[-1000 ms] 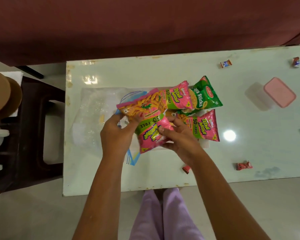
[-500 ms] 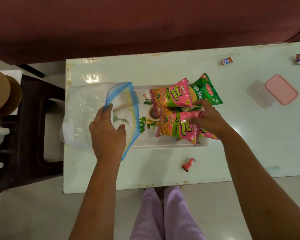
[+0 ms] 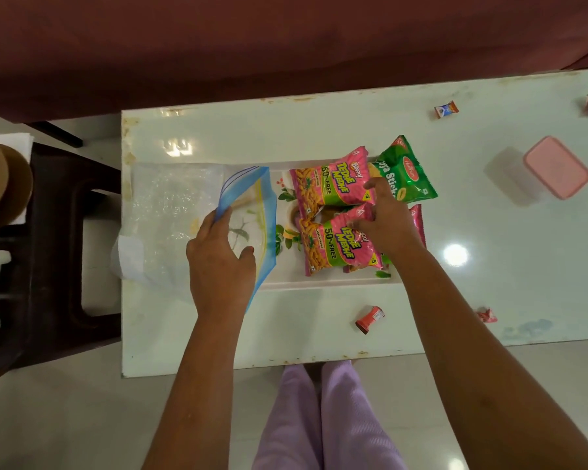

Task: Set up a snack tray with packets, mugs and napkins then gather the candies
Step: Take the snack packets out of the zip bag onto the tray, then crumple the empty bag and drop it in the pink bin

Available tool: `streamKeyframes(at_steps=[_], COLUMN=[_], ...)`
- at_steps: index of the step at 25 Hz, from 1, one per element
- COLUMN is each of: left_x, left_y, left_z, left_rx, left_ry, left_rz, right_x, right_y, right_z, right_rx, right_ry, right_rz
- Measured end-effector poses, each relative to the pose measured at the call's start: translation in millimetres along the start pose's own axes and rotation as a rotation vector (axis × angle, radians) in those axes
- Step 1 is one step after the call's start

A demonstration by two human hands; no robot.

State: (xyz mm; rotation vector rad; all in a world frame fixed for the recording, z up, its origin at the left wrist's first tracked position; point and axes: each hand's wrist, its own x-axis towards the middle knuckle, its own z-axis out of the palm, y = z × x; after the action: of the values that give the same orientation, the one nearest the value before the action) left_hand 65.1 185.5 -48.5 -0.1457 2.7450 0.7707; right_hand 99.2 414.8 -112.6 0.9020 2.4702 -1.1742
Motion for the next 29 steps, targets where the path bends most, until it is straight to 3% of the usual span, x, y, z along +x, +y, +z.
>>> streamKeyframes(at_steps=[6,8,11,15,20,24,27,29], left_x=[-1,-1,4,9,-1,-15,-28,-34], left_y=[-6,-9,-7,4,25,22,5,-3], left_z=[5,6,-6,-51,-131,-185,-227,-242], left_rx=[0.000,-0.026,-0.017,-0.004,0.051,0.092,0.087,-0.067], left_ry=[0.017,0.020,0.027,0.010,-0.054,-0.110,-0.207,-0.213], left_rz=[0.033,0.052,0.128,0.276,0.489,0.577,0.450,0.364], right_x=[-10,-15,-34,-48,-55,-81,-106,-121], right_y=[-6,-18,-45,-76,-136,-180,-206,-217], right_z=[4,9,23,40,-2,-62,-117,-150], right_rx=[-0.087,-0.116,-0.155,-0.403,-0.595,-0.517,-0.221,-0.064], right_ry=[0.172,0.228,0.102,0.166,0.102,0.017,0.041,0.026], right_rz=[0.036,-0.069,-0.300,-0.571,-0.795,-0.823,-0.776,-0.719])
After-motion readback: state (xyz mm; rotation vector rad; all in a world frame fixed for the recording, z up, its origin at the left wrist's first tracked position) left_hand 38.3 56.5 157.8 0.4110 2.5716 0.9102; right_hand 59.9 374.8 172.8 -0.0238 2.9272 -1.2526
